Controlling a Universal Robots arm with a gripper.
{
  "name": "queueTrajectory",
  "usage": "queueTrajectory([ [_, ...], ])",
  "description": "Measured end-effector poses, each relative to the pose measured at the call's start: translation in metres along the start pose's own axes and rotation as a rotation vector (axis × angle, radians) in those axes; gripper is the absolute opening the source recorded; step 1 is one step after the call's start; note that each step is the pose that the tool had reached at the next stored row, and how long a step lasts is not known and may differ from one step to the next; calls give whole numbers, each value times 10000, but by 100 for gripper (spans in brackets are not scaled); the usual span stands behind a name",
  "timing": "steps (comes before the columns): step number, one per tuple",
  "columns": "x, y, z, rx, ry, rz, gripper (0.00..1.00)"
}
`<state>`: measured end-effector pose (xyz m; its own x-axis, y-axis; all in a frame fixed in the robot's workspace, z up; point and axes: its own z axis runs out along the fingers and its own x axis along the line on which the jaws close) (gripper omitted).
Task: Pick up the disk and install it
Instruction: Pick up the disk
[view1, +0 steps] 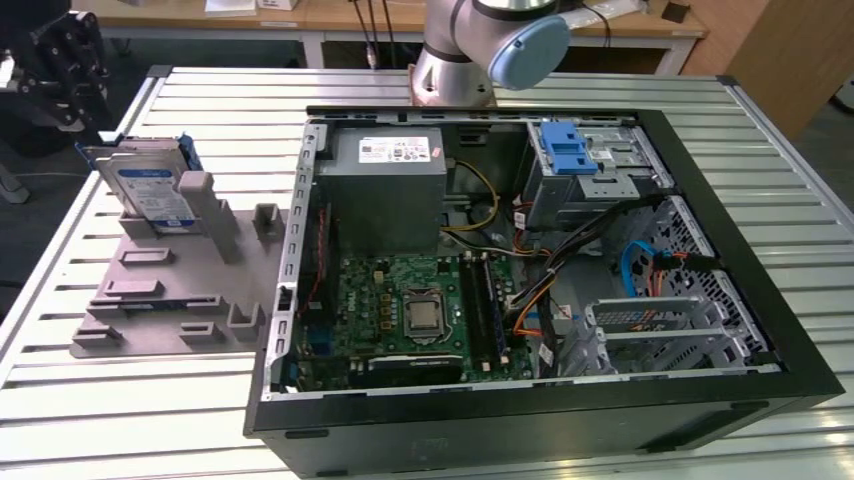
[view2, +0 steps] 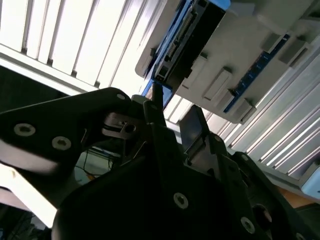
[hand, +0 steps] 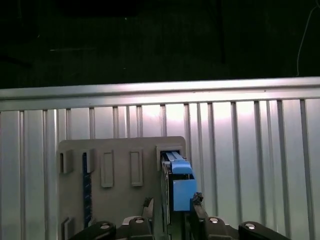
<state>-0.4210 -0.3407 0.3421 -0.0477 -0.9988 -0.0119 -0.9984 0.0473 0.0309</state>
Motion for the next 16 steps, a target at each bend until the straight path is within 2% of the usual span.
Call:
queueTrajectory([
  [5, -33, 29, 44, 8, 12, -143, 43],
  [6, -37, 39, 57, 8, 15, -153, 49],
  [16, -56, 62, 187, 7, 19, -236, 49],
])
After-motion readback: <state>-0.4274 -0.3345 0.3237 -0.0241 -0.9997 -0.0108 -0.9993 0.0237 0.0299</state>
